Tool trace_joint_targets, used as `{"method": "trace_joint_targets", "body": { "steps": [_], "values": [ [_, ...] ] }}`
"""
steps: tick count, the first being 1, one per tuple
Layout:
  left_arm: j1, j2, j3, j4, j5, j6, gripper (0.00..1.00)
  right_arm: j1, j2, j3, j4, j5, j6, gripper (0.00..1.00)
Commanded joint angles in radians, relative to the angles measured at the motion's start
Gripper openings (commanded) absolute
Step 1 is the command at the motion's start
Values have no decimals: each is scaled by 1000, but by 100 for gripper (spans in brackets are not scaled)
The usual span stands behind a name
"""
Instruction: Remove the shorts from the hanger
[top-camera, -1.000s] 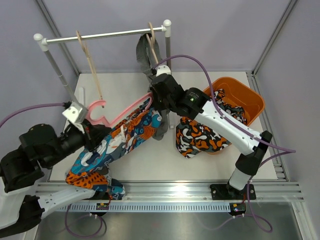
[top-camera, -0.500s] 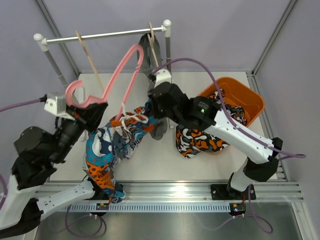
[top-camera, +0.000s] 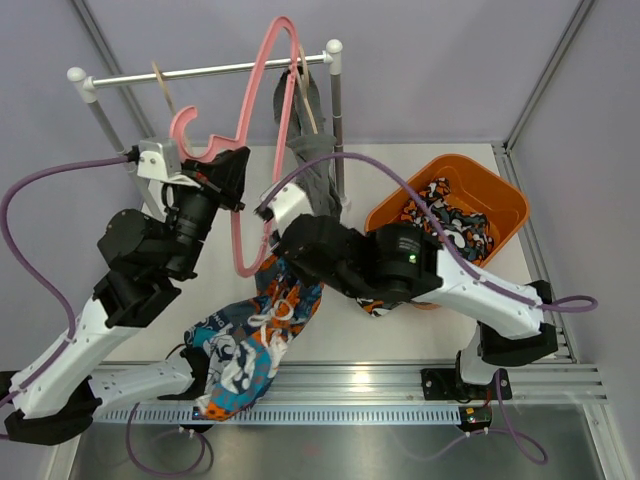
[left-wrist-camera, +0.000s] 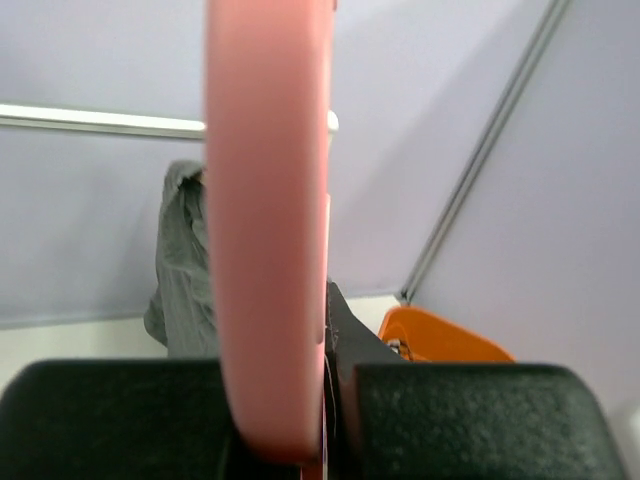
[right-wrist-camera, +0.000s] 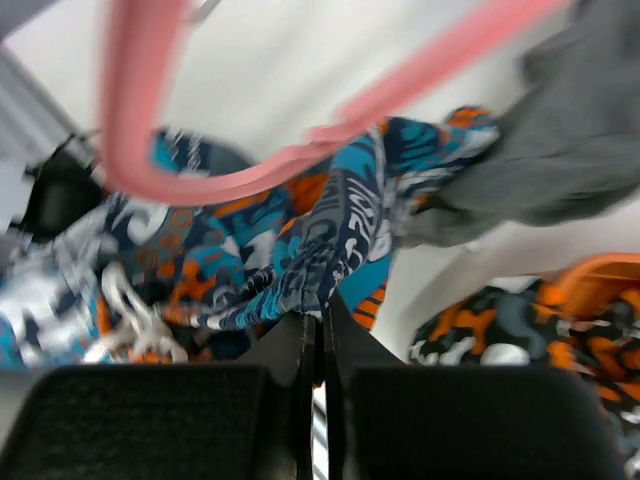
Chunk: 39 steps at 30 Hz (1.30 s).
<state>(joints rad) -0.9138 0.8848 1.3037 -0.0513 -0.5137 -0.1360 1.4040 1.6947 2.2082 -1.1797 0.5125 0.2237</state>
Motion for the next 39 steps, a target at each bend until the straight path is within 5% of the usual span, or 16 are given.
{"method": "trace_joint_targets", "body": {
  "steps": [1, 4, 5, 7, 8, 9, 17, 20, 28, 31, 32, 33, 39],
  "values": [
    [-2, -7, 74, 58, -88, 18, 0, -77, -173, 166, -8, 352, 17, 0],
    [-2, -38, 26, 61, -91, 10, 0, -89, -318, 174, 180, 630, -97, 0],
    [-2, -43, 13, 56, -94, 10, 0, -91, -367, 86, 300, 708, -297, 0],
    [-2, -46, 12, 18, -97, 7, 0, -94, -566, -112, 1023, 839, -677, 0],
    [-2, -49, 14, 7, -94, 3, 0, -94, -628, -316, 1382, 825, -1050, 0],
    [-2, -52, 8, -5, -88, 0, 0, -97, -715, -356, 1707, 796, -1123, 0],
    [-2, -61, -41, -16, -62, -28, 0, -152, -836, -473, 1953, 777, -1357, 0],
    [-2, -60, -55, -22, -46, -43, 0, -152, -842, -524, 1895, 794, -1287, 0],
    [-2, -69, -75, -41, -22, -70, 0, -218, -802, -613, 1239, 755, -780, 0],
    [-2, -76, -75, -53, -13, -73, 0, -441, -686, -486, 724, 573, -366, 0],
    [-2, -79, -73, -59, -9, -73, 0, -637, -608, -457, 527, 467, -180, 0],
    [-2, -81, -72, -68, -6, -73, 0, -737, -571, -431, 465, 249, -119, 0],
    [-2, -104, -70, -119, -28, -56, 0, -1274, -305, -415, 391, -402, 114, 0]
  ]
}}
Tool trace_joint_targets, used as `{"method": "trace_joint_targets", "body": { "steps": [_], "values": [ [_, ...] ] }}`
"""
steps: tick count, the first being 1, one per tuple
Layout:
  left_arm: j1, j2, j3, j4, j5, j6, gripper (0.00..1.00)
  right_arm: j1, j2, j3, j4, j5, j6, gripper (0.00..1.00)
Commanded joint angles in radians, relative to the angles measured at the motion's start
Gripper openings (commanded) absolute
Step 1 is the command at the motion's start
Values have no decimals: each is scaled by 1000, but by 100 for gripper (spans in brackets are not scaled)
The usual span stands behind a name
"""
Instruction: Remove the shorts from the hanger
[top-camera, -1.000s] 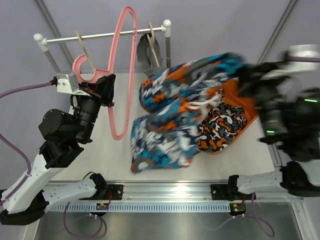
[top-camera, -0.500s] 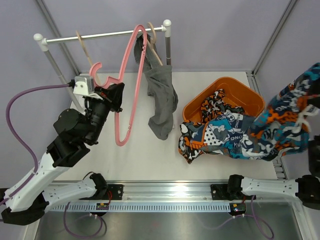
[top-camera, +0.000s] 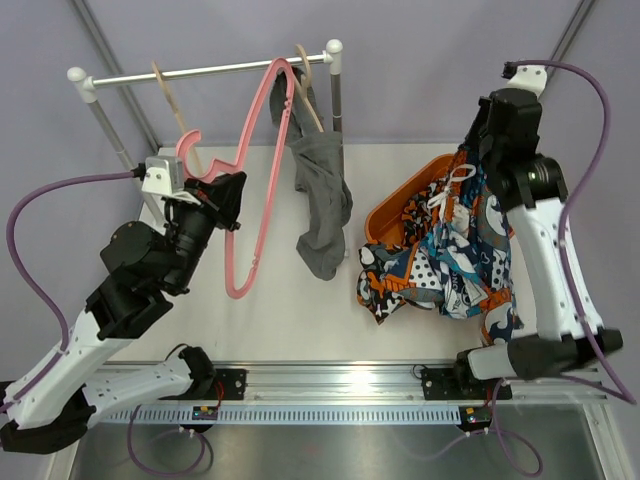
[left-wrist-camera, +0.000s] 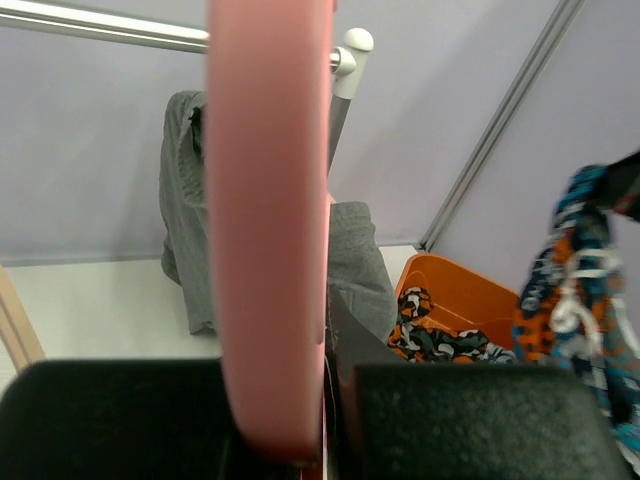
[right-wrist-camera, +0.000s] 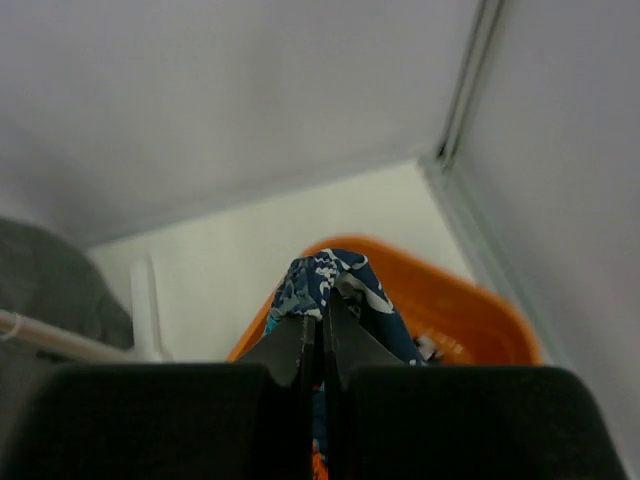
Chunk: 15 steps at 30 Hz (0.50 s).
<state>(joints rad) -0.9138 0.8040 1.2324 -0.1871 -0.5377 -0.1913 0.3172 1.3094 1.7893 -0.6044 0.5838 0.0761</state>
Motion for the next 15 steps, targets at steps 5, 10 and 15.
{"method": "trace_joint_targets", "body": {
  "steps": [5, 10, 15],
  "values": [
    [0, -34, -22, 0, -25, 6, 0, -250, 296, -78, -148, -711, 347, 0],
    [1, -5, 1, -81, -57, -26, 0, -293, 310, -506, 165, -897, 496, 4],
    [10, 83, 127, -277, -128, -109, 0, -293, 340, -649, 279, -905, 544, 12]
  ]
}}
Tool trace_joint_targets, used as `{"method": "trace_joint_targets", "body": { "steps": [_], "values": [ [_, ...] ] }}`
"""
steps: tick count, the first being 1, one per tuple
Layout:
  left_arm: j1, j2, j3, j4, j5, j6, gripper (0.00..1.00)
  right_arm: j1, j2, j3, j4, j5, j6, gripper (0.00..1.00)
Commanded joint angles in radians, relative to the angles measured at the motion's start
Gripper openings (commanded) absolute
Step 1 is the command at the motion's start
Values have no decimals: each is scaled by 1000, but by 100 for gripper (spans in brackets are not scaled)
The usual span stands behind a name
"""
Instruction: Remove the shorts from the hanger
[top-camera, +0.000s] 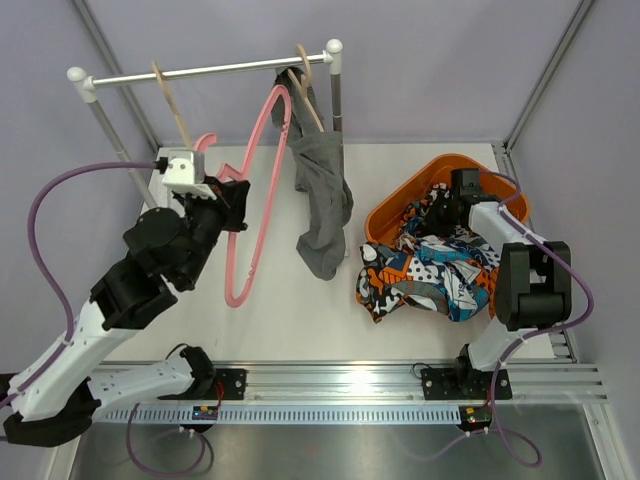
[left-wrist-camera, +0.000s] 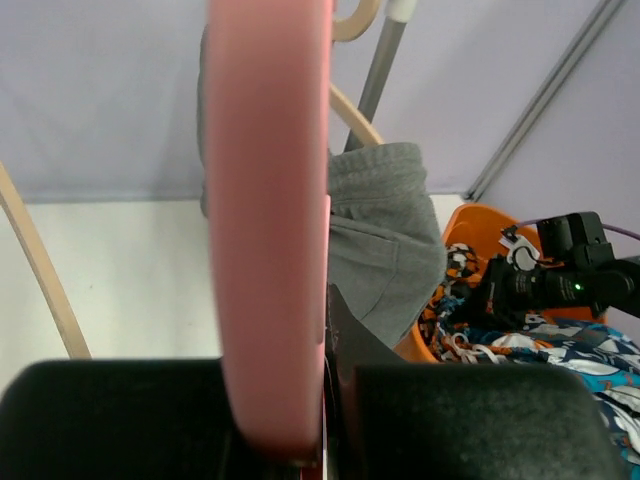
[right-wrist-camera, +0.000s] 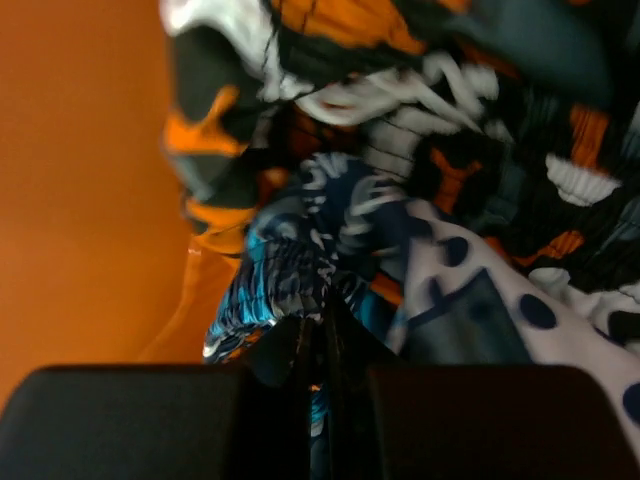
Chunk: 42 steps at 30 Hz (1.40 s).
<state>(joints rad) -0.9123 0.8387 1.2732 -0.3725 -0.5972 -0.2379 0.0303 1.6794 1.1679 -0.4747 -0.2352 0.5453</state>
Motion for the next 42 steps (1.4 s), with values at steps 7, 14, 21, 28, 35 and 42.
{"method": "trace_joint_targets", "body": {
  "steps": [7, 14, 21, 28, 35, 42],
  "values": [
    [174, 206, 265, -265, 77, -130, 0, -6, -262, -1, 59, 30, 33, 44],
    [296, 370, 449, -379, 152, -146, 0, -6, -475, 119, -80, 2, -8, 69],
    [467, 624, 724, -467, 290, -120, 0, -6, -567, 174, -137, -38, -41, 90],
    [576, 830, 998, -513, 356, -121, 0, -6, -644, 168, -157, -67, -70, 91],
    [642, 922, 1085, -473, 370, -113, 0, -6, -658, 177, -165, -81, -93, 91],
    [714, 962, 1042, -450, 402, -121, 0, -6, -664, 162, -150, -95, -93, 91]
  ]
}}
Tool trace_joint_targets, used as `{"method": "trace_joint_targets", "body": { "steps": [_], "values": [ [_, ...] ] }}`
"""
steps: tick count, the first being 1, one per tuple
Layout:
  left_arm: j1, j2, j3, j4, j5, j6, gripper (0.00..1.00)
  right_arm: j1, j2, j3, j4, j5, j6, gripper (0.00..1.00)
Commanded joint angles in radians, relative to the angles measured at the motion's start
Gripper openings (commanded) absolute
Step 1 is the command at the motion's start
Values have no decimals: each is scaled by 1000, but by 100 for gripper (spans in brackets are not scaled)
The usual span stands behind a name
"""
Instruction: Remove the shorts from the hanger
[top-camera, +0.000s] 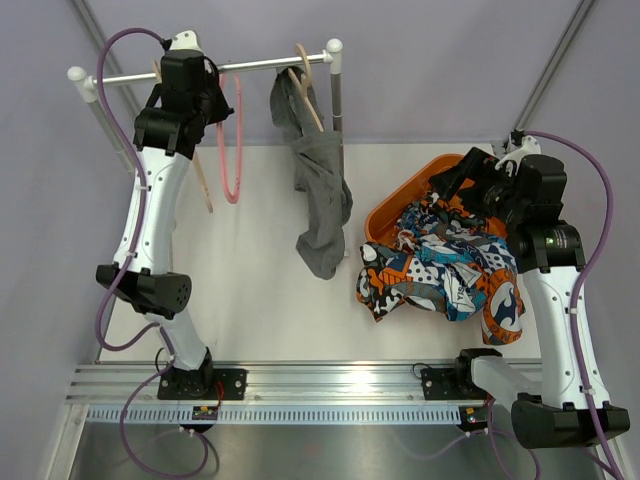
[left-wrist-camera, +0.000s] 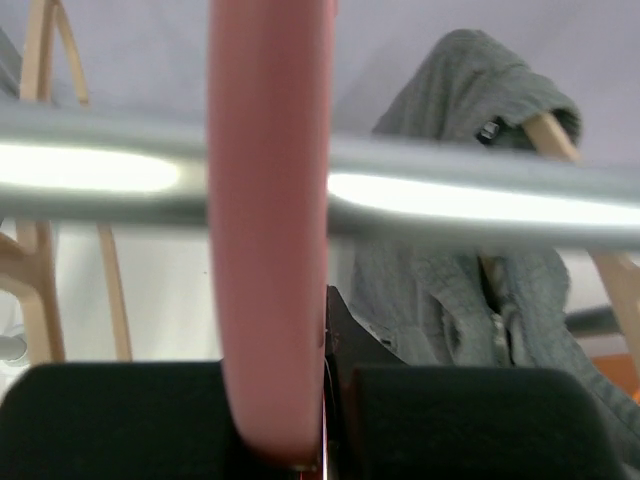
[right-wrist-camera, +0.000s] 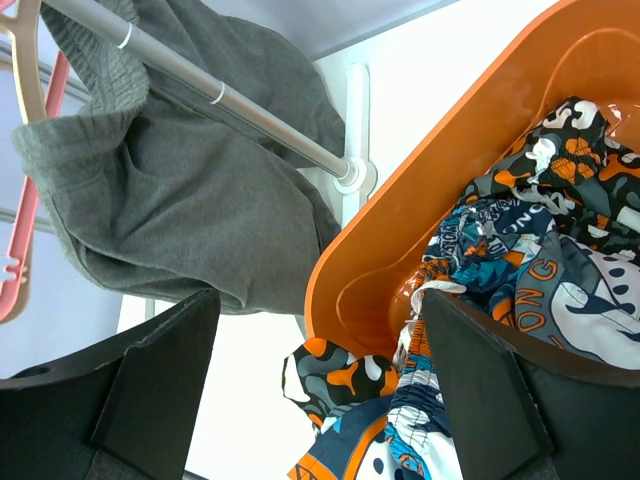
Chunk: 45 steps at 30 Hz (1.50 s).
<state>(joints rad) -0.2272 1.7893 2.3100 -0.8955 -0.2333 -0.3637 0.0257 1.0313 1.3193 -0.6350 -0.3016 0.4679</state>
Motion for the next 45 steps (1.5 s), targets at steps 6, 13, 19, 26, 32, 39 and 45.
{"method": "trace_joint_targets", "body": {
  "steps": [6, 13, 19, 26, 32, 39, 45],
  "values": [
    [43, 24, -89, 73, 45, 9, 0, -1, -14, -18, 23, -41, -15, 90],
    [52, -45, -251, 130, 36, 12, 5, -3, -27, -40, 29, -47, -15, 89],
    [54, -123, -300, 144, 11, 19, 22, -1, -34, -46, 24, -48, -21, 89],
    [49, -272, -359, 168, 31, 40, 45, -1, -50, -42, 12, -45, -25, 89],
    [-17, -425, -394, 185, -38, 84, 56, -1, -60, -34, 0, -39, -28, 89],
    [-225, -623, -565, 383, -168, 193, 61, -1, -68, -28, -14, -28, -28, 89],
    [-409, -605, -604, 461, -221, 200, 62, -1, -71, -32, -23, -14, -28, 89]
  ]
}}
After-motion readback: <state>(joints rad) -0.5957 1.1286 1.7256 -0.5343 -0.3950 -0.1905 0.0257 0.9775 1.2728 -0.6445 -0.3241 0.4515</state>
